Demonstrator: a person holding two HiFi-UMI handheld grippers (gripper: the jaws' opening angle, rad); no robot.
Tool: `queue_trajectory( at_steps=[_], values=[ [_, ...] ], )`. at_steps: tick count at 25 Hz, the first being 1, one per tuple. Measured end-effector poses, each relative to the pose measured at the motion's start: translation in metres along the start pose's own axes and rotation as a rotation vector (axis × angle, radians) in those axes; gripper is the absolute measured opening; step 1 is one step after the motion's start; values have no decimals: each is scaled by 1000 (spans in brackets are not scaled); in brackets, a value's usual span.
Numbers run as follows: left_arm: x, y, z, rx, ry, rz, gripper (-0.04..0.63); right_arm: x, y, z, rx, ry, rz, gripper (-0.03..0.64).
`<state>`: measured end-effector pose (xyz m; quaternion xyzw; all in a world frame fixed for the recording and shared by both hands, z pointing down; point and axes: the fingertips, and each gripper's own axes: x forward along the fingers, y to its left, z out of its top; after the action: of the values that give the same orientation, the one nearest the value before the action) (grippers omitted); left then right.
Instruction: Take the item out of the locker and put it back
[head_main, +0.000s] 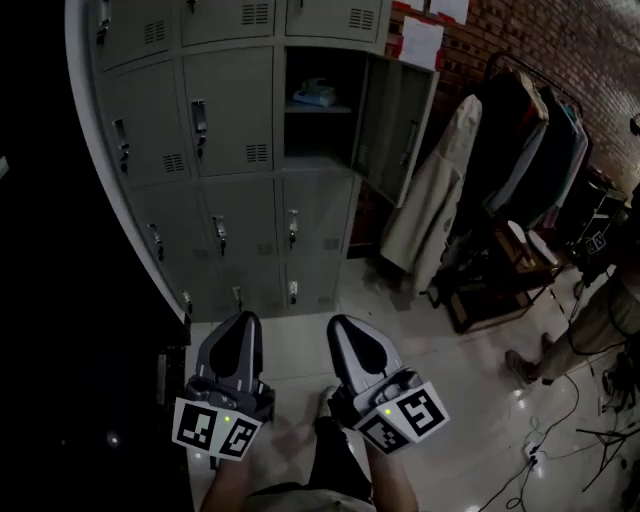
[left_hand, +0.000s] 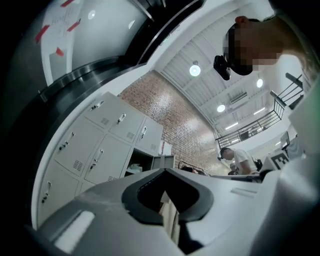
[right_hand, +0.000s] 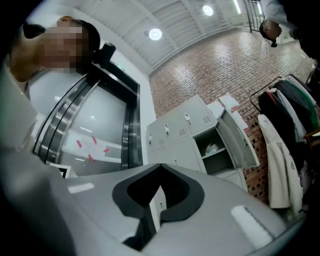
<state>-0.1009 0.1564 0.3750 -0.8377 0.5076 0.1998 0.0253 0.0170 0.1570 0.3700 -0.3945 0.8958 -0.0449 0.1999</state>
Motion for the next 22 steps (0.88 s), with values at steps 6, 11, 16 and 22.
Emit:
queue_trajectory(
  at_steps=[6,11,16,22],
  values=[
    [-49,-64,77,11,3,-17,3,-37,71,58,2,-1,12,2],
    [-67,-100,82,-27,17,-1,3,-66,81,75,29,15,6,2],
    [-72,-121,88,-22,-3,-13,3,-87,85,91,-15,5,8,2],
    [-84,-124,102,-3,-41,-12,3,-91,109,101,-55,-16,48,2]
  ],
)
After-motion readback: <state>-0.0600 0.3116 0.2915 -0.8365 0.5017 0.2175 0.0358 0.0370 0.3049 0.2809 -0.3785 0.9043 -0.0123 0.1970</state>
